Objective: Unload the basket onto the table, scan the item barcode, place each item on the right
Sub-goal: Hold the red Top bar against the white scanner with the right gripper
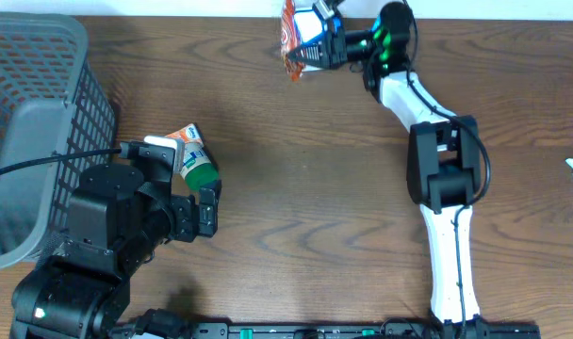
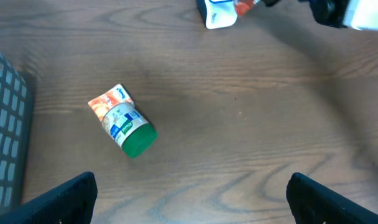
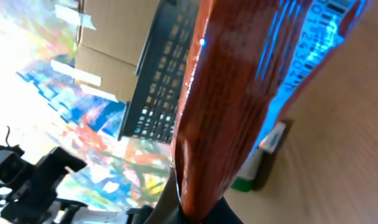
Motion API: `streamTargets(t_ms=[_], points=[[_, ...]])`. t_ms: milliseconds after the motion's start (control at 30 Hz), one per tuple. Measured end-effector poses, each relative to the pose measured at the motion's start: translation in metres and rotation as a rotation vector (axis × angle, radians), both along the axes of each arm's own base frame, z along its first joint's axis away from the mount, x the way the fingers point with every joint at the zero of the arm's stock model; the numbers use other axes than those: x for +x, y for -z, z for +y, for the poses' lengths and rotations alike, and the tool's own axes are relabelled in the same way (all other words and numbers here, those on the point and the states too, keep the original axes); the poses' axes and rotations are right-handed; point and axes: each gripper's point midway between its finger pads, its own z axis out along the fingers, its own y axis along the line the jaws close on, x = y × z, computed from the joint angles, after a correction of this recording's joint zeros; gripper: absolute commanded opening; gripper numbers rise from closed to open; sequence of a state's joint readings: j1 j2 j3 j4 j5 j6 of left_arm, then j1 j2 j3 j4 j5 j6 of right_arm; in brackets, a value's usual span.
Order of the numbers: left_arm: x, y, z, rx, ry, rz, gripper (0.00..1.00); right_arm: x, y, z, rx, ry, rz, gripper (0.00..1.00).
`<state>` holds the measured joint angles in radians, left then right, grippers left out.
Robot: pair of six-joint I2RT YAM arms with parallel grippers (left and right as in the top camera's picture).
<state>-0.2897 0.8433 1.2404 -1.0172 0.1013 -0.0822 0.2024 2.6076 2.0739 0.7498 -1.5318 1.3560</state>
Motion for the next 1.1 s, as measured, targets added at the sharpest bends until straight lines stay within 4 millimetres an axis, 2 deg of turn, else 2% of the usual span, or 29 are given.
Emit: streamTargets(t_ms=[133, 200, 300, 400, 800, 933, 1100], points=[[0.0, 0.0, 0.0, 0.0, 0.0, 0.0, 0.98, 0.019, 0.025, 0.001, -0.005, 0.014, 0.037, 0.01], [0.0, 0.0, 0.0, 0.0, 0.0, 0.0, 0.98, 0.029, 0.049, -0.002, -0.013, 0.038, 0.09, 0.01], [0.0, 0.0, 0.0, 0.0, 0.0, 0.0, 0.98, 0.035, 0.08, -0.007, -0.024, 0.065, 0.158, 0.01], [0.0, 0.0, 0.0, 0.0, 0.0, 0.0, 0.98, 0.04, 0.1, -0.016, -0.03, 0.087, 0.198, 0.01], [0.0, 0.0, 0.0, 0.0, 0.0, 0.0, 0.98, 0.062, 0.114, -0.054, -0.043, 0.182, 0.316, 0.01], [0.0, 0.0, 0.0, 0.0, 0.0, 0.0, 0.98, 0.062, 0.122, -0.055, -0.057, 0.19, 0.378, 0.01], [0.0, 0.0, 0.0, 0.0, 0.0, 0.0, 0.98, 0.057, 0.118, -0.049, -0.051, 0.16, 0.334, 0.01]])
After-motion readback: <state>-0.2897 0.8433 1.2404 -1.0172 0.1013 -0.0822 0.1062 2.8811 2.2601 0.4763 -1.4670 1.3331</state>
